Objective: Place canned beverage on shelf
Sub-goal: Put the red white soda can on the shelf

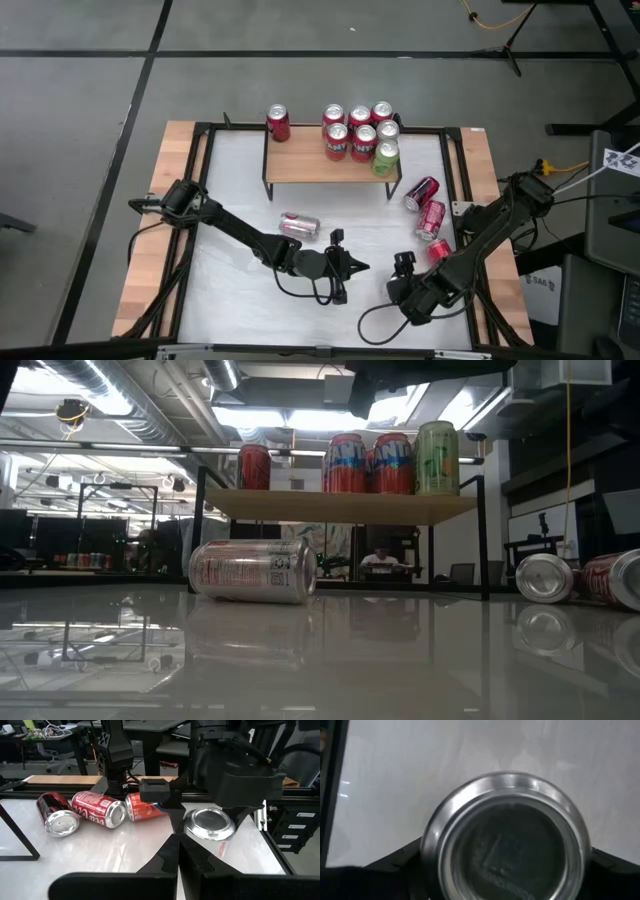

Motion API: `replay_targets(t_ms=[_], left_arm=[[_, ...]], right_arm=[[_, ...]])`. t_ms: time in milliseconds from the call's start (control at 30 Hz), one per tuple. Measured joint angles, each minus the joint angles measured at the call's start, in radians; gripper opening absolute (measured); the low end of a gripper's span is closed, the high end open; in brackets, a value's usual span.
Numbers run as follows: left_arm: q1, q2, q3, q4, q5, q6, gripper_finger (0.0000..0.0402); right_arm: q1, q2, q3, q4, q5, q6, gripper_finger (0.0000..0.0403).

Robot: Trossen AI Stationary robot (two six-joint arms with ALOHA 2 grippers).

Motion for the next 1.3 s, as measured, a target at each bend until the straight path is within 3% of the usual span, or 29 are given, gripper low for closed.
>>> replay_targets(t_ms=[133,267,467,800,1133,1300], left_arm=[[-0.005,-0.02,-0.001,-0.026,0.0,0.0,0.0],[-0.019,-0.067,-0.002,-0.097,0.0,0.0,0.0],[-0.059,-0.183,-0.002,-0.334,0.0,-0.008,0.0],[-0.165,-0.428,-0.001,-0.729,0.01,-0.198,0.0],[-0.296,-0.602,-0.001,-0.826,0.013,-0.219,0.0],[-0.333,-0.683,-0.001,-0.85,-0.019,-0.321,0.0]], right_arm=[[0.0,0.002,0.0,0.043,0.009,0.0,0.0287],[0.0,0.003,-0.002,0.091,0.088,0.0,0.0286],[-0.066,0.003,-0.002,0.23,0.183,-0.03,0.0292],[-0.206,0.003,-0.002,0.673,0.207,-0.29,0.029],[-0.277,0.003,-0.002,1.098,0.208,-0.607,0.029],[-0.283,0.003,-0.002,1.242,0.207,-0.729,0.0294]])
